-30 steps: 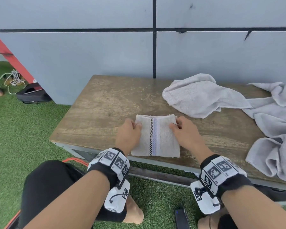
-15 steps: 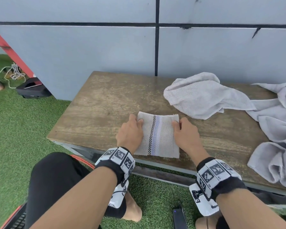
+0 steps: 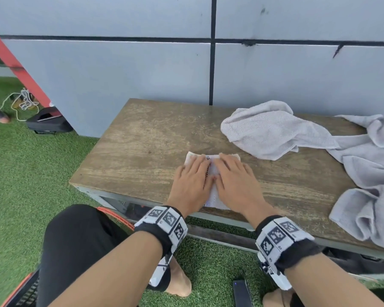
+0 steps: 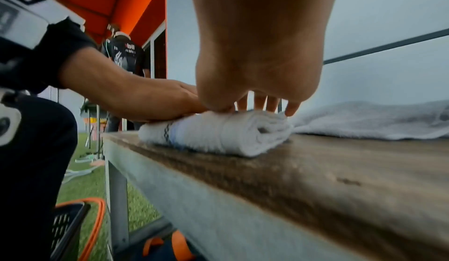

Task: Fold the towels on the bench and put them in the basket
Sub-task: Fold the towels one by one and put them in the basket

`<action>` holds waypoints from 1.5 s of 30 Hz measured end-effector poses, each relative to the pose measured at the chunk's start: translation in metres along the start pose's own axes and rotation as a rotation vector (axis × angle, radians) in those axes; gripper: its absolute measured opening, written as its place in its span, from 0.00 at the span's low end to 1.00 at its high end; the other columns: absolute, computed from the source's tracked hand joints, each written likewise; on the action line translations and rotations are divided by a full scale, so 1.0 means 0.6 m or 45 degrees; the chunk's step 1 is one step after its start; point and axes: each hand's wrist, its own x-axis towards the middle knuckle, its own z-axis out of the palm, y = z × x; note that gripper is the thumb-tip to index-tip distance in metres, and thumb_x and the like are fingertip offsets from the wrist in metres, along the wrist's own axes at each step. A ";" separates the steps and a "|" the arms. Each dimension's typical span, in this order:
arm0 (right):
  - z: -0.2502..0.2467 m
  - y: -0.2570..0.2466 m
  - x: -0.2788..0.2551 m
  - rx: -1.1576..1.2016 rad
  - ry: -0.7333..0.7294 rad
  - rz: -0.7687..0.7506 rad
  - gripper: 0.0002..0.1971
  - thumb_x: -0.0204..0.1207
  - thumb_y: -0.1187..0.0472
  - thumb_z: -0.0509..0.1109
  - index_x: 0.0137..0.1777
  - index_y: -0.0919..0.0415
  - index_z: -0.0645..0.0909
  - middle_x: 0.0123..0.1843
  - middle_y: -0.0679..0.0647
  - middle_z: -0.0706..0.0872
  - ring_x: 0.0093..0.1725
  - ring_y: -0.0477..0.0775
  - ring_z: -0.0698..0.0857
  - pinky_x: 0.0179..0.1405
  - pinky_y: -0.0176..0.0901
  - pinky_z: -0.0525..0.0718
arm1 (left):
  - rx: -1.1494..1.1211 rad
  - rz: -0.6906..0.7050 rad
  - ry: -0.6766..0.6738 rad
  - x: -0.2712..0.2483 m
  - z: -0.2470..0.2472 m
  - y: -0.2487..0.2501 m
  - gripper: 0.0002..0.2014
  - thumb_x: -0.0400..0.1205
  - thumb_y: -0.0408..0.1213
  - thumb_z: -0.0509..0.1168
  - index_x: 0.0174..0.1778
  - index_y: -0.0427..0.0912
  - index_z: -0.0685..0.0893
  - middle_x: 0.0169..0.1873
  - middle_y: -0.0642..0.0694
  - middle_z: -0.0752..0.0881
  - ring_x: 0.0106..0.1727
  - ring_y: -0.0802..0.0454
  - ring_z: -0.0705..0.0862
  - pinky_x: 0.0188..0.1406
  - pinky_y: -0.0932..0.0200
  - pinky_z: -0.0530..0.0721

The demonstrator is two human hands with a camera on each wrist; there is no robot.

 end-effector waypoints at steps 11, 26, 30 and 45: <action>0.014 -0.004 0.000 -0.106 -0.229 0.178 0.31 0.88 0.43 0.39 0.90 0.47 0.43 0.91 0.47 0.44 0.89 0.50 0.43 0.85 0.69 0.49 | 0.136 -0.055 -0.225 0.005 0.006 -0.017 0.30 0.90 0.60 0.36 0.89 0.57 0.41 0.88 0.58 0.37 0.87 0.58 0.33 0.87 0.35 0.42; 0.012 -0.003 -0.059 -0.053 -0.223 0.064 0.31 0.89 0.41 0.38 0.90 0.48 0.42 0.91 0.44 0.40 0.90 0.54 0.45 0.88 0.61 0.47 | 0.095 -0.214 -0.053 0.005 0.027 0.009 0.30 0.91 0.53 0.39 0.90 0.48 0.46 0.89 0.50 0.44 0.89 0.49 0.39 0.87 0.39 0.39; 0.018 -0.001 -0.068 0.025 -0.199 0.127 0.31 0.89 0.40 0.39 0.90 0.47 0.39 0.90 0.40 0.38 0.90 0.53 0.44 0.88 0.60 0.47 | 0.031 -0.257 -0.050 -0.003 0.017 -0.022 0.28 0.91 0.57 0.38 0.89 0.59 0.44 0.89 0.54 0.40 0.88 0.49 0.35 0.87 0.38 0.39; -0.026 -0.030 -0.056 -0.008 -0.205 0.154 0.22 0.85 0.45 0.54 0.71 0.57 0.71 0.75 0.50 0.68 0.66 0.57 0.70 0.61 0.55 0.83 | -0.049 -0.673 0.047 -0.025 -0.023 -0.007 0.28 0.81 0.61 0.65 0.60 0.37 0.79 0.65 0.40 0.75 0.71 0.40 0.72 0.72 0.43 0.73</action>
